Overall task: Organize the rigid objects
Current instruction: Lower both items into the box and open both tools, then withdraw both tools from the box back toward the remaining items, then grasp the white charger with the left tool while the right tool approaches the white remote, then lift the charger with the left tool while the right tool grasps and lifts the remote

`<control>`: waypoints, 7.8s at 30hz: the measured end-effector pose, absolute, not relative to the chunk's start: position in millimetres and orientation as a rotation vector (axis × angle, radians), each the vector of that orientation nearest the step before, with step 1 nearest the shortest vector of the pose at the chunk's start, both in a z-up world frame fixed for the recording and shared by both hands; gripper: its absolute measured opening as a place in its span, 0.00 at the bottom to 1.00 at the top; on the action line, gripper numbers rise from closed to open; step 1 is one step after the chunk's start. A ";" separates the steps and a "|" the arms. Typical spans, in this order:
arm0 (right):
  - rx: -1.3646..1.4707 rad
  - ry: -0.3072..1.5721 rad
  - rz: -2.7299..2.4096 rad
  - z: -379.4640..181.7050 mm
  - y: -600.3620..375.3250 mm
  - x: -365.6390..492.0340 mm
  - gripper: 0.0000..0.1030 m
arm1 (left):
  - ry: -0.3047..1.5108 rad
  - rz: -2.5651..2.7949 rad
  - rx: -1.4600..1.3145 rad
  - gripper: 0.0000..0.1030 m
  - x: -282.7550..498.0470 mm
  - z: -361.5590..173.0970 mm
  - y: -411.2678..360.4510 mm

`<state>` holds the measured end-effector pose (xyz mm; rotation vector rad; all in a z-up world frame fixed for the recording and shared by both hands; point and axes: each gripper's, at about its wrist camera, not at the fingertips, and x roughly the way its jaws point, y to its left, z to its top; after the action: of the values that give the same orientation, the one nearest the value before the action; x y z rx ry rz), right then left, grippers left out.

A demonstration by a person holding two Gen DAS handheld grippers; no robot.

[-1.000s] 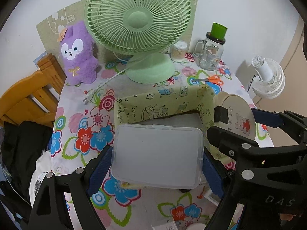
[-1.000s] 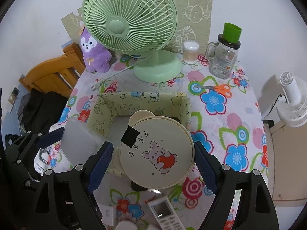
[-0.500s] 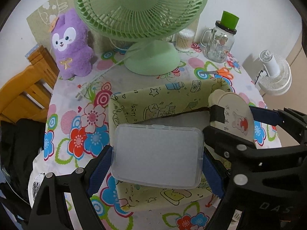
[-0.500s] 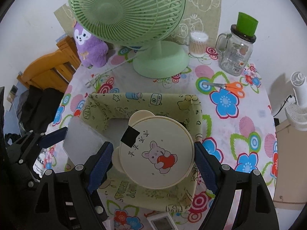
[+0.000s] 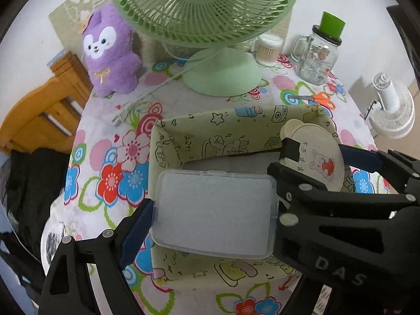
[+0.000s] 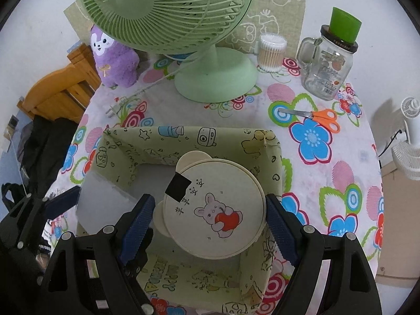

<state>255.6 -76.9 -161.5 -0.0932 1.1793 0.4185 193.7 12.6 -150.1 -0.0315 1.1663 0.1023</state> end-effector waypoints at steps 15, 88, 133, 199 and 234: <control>-0.103 1.161 0.406 -169.2 -68.3 266.9 0.83 | 1.186 0.112 -0.116 0.92 197.0 -148.8 12.7; -0.027 1.061 0.324 -100.6 -111.5 159.1 0.95 | 1.063 0.029 -0.009 0.92 120.4 -102.4 0.5; -0.027 1.105 0.216 -155.0 -136.4 69.0 0.89 | 1.175 -0.028 -0.014 0.92 49.6 -168.4 -5.2; -0.080 1.311 0.185 -254.7 -151.6 101.1 0.77 | 1.330 0.000 -0.071 0.50 72.1 -238.2 -15.4; -0.051 1.294 0.187 -219.3 -146.8 118.0 0.47 | 1.276 0.000 -0.047 0.47 121.4 -183.9 -33.9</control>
<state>118.0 -146.8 -219.3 -0.0512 1.2935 0.1868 121.4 -33.9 -183.9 -0.0474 1.2762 0.0003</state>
